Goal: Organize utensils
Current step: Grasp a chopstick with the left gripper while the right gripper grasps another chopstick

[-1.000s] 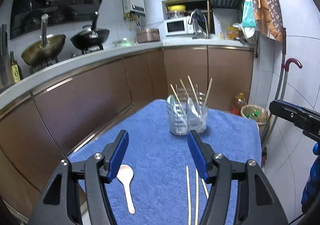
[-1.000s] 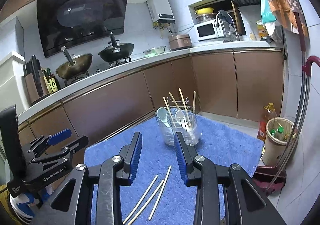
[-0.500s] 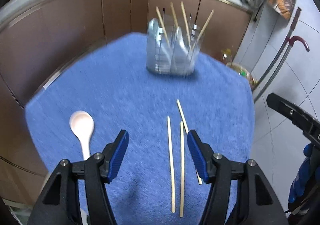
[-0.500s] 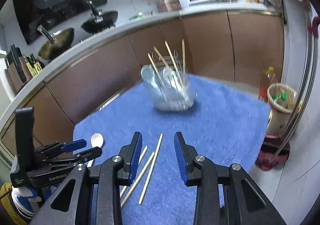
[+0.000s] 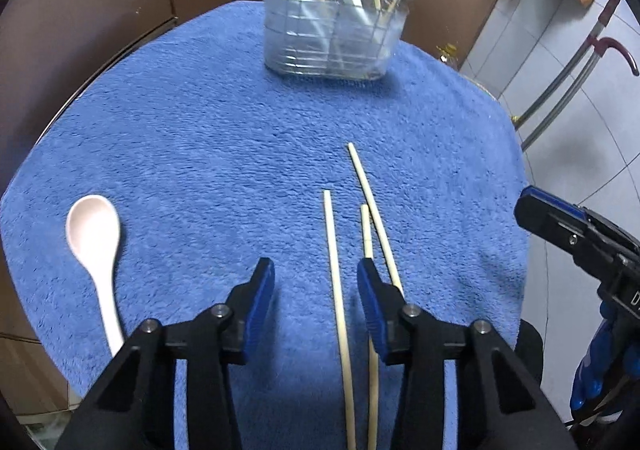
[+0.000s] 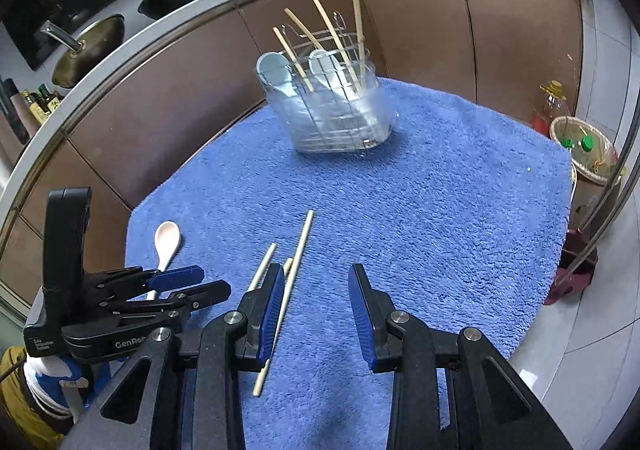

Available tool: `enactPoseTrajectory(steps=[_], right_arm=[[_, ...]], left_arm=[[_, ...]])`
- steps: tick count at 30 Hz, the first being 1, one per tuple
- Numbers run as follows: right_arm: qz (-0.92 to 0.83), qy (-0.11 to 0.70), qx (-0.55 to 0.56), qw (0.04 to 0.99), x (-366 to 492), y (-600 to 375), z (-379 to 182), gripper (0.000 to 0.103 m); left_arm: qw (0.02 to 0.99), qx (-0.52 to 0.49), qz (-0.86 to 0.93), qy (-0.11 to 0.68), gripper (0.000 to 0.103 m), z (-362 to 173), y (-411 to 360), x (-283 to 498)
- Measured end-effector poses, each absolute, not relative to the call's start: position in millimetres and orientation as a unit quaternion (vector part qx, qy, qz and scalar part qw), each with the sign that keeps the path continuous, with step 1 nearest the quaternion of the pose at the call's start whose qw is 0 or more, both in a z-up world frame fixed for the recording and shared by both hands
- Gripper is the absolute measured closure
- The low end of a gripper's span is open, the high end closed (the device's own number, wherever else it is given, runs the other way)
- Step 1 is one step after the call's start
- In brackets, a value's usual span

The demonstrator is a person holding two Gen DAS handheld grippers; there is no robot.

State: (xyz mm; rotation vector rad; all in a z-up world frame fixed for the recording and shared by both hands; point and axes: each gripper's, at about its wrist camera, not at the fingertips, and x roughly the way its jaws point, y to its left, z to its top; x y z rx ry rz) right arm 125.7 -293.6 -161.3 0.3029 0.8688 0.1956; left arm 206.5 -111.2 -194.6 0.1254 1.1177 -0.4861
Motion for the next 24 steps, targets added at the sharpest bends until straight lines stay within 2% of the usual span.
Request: enactPoseTrajectory(steps=[7,16,24], right_arm=[[0.092,0.434,0.15,0.884,137,-298,-177,0.072],[0.091,0.448,0.151,0.876,151,-301,-192,0.072],[0.1,0.466,0.149,0.866,173,-294,-204,0.072]], left_arm=[[0.806,0.075,-0.236,0.538,0.08,-207,-126,220],[0.786,0.095,-0.248,0.559,0.09,-221,-142,239],[0.788,0.112,-0.26,0.546,0.093,-222,-144,244]])
